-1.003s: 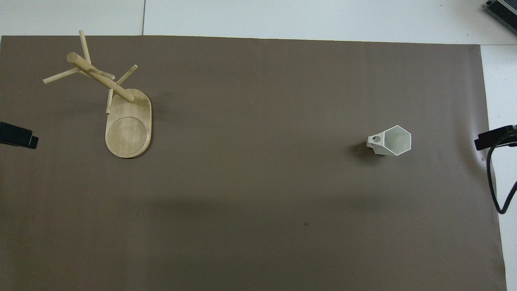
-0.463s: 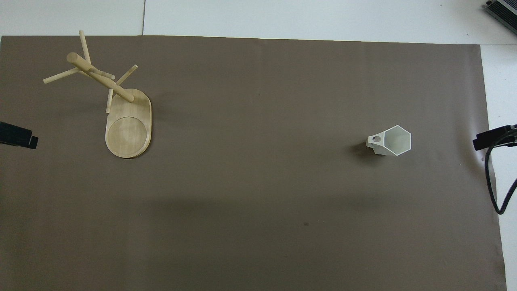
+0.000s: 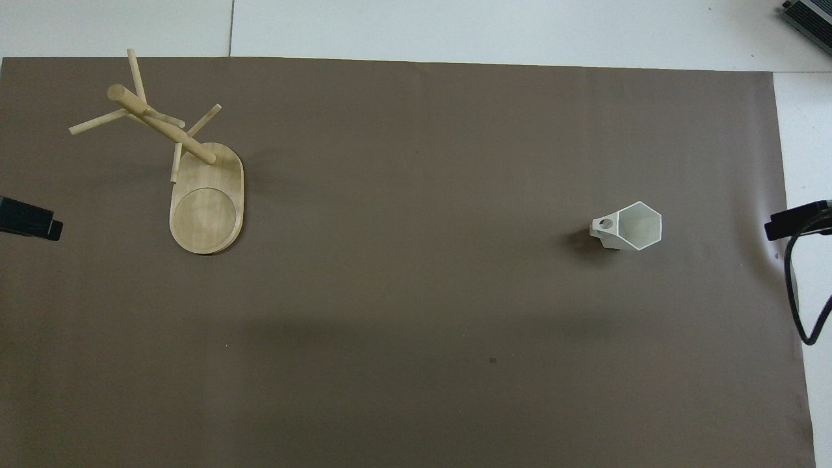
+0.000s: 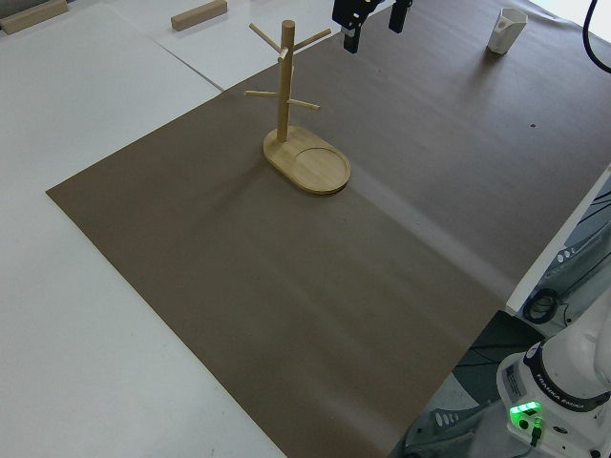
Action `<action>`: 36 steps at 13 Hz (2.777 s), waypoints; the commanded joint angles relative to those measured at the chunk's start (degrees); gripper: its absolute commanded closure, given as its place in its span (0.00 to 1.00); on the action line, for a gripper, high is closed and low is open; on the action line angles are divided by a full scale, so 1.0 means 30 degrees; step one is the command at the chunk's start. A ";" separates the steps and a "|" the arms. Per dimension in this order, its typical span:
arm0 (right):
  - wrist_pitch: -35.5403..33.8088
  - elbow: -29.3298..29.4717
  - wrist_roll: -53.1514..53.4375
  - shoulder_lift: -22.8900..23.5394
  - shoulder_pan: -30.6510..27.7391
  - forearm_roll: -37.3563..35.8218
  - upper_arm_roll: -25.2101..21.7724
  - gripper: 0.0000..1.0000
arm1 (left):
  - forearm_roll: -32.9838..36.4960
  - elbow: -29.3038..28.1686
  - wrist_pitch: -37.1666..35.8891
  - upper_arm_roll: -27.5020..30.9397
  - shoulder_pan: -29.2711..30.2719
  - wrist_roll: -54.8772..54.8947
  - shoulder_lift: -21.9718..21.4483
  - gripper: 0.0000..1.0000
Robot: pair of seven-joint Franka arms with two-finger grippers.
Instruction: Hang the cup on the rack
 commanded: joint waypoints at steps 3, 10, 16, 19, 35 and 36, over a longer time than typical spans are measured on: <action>0.0247 -0.0102 -0.0515 -0.0195 -0.1863 -0.0077 0.1813 0.00 | 0.0070 -0.0739 0.0262 0.0130 -0.0117 -0.0172 -0.0591 0.00; 0.0335 -0.0189 -0.0281 -0.0195 -0.1892 0.0333 0.1813 0.00 | 0.0070 -0.0827 0.0233 0.0130 -0.0117 -0.0230 -0.0650 0.00; 0.0365 -0.0219 -0.0252 -0.0224 -0.1921 0.0480 0.1784 0.00 | 0.0070 -0.0856 0.0174 0.0130 -0.0118 -0.0143 -0.0679 0.00; 0.0364 -0.0248 0.0273 -0.0224 -0.1921 0.0567 0.1813 0.00 | 0.0070 -0.0856 0.0174 0.0100 -0.0118 -0.0113 -0.0679 0.00; 0.1911 -0.0918 0.0510 -0.0253 -0.1980 0.1183 0.1432 0.00 | 0.0070 -0.0885 0.0203 0.0100 -0.0147 -0.0260 -0.0679 0.00; 0.2526 -0.1415 0.0481 -0.0312 -0.1980 0.1183 0.1432 0.00 | 0.0070 -0.0885 0.0203 0.0100 -0.0147 -0.0260 -0.0679 0.00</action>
